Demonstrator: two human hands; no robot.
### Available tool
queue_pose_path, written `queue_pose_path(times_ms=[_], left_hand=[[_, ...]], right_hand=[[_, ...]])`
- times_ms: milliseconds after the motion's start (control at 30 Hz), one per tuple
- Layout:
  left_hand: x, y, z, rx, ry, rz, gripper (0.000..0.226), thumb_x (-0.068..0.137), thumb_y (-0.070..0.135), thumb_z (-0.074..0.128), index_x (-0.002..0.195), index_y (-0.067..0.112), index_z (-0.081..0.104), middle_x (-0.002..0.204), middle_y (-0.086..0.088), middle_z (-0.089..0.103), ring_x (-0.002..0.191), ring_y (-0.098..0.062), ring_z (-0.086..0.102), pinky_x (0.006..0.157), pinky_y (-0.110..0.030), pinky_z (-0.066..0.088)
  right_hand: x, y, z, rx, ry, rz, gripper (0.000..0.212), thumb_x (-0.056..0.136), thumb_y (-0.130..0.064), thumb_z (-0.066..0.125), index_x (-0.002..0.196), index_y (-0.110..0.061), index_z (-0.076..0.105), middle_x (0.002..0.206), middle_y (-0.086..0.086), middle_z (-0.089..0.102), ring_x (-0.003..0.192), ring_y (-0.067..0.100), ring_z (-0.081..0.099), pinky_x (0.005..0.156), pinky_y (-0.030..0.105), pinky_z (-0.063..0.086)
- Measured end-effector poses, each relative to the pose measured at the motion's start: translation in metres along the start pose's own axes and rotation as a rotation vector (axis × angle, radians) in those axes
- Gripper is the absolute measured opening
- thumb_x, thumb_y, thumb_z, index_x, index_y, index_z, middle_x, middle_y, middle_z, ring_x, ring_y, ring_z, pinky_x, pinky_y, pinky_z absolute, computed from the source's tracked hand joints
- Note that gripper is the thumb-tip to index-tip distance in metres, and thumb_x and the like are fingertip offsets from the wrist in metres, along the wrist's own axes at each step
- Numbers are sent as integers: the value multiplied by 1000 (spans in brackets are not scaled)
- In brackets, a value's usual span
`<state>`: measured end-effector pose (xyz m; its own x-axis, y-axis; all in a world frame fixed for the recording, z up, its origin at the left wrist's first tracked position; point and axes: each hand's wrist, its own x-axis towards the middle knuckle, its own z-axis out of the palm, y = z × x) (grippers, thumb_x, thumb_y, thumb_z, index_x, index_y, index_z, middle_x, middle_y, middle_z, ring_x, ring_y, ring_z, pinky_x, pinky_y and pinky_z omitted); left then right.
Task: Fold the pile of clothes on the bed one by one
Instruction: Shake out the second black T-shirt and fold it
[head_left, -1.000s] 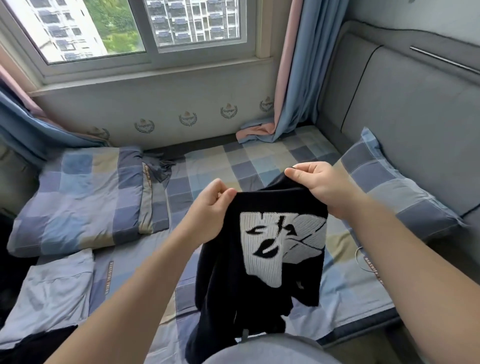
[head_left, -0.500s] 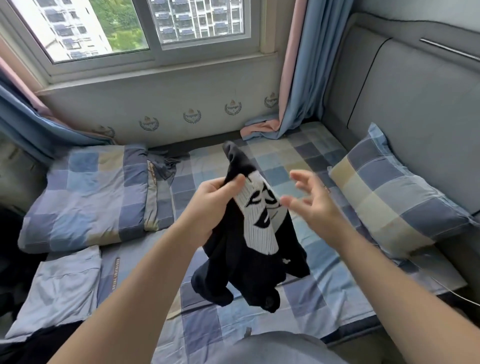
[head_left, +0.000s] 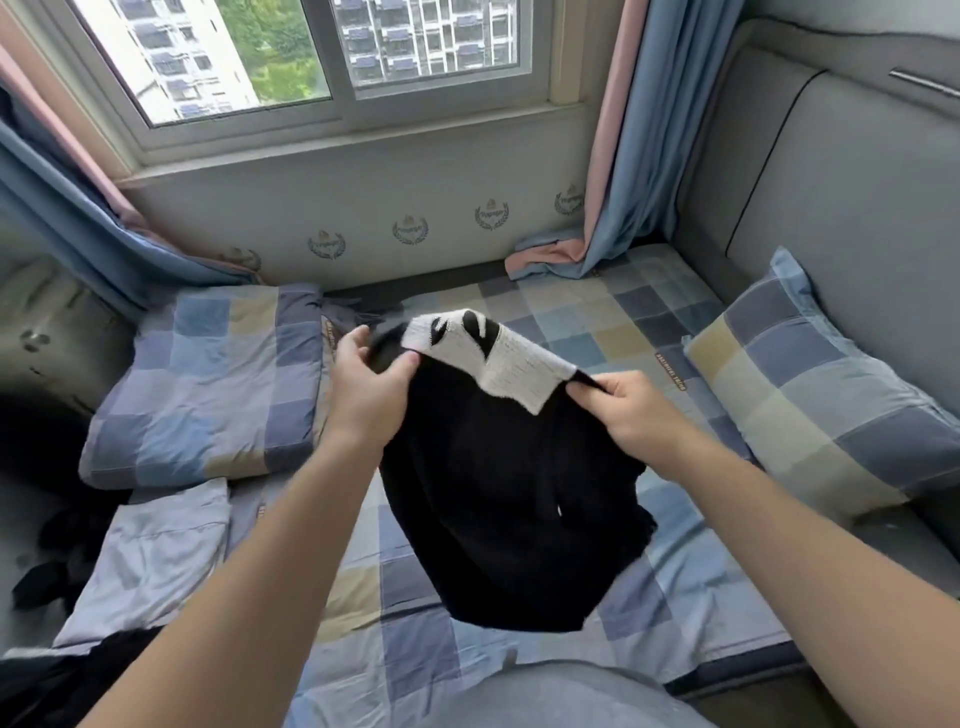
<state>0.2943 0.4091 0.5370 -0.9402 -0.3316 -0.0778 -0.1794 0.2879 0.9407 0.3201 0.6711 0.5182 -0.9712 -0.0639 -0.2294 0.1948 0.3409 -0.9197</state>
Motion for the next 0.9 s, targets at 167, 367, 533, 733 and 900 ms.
queue_pose_path(times_ms=[167,367,533,733,900], left_hand=[[-47,-8,39,177,-497,96,55,69,62,78,108,24,66,102,6,71,93,-12,69,88,-36,58],[-58,-30,73,208,-572,142,32,94,35,68,90,3,61,72,-1,58,63,-14,53,63,-31,41],[-43,-21,58,53,-377,165,20,104,21,53,88,11,61,70,-8,53,62,-18,47,61,-35,38],[-27,23,54,-235,-253,27,37,106,32,47,73,30,61,73,4,57,72,-17,52,65,-36,46],[-27,47,55,-320,-369,-10,26,106,28,51,86,19,65,78,-4,64,76,-19,61,67,-34,52]], right_hand=[[2,-40,-2,396,81,60,33,105,-23,52,106,6,69,95,21,75,77,26,73,68,34,61],[0,-46,-12,613,77,56,32,104,-27,51,104,0,69,98,17,76,86,25,74,74,32,62],[-2,-24,-34,598,119,70,36,106,-30,48,114,-1,67,108,16,75,99,28,73,81,38,59],[-10,4,-32,405,173,47,21,105,-21,50,118,-13,65,117,10,71,96,26,70,74,37,60],[-38,9,-1,38,-151,-230,90,76,-49,78,148,-55,25,150,-28,32,134,-4,41,100,25,46]])
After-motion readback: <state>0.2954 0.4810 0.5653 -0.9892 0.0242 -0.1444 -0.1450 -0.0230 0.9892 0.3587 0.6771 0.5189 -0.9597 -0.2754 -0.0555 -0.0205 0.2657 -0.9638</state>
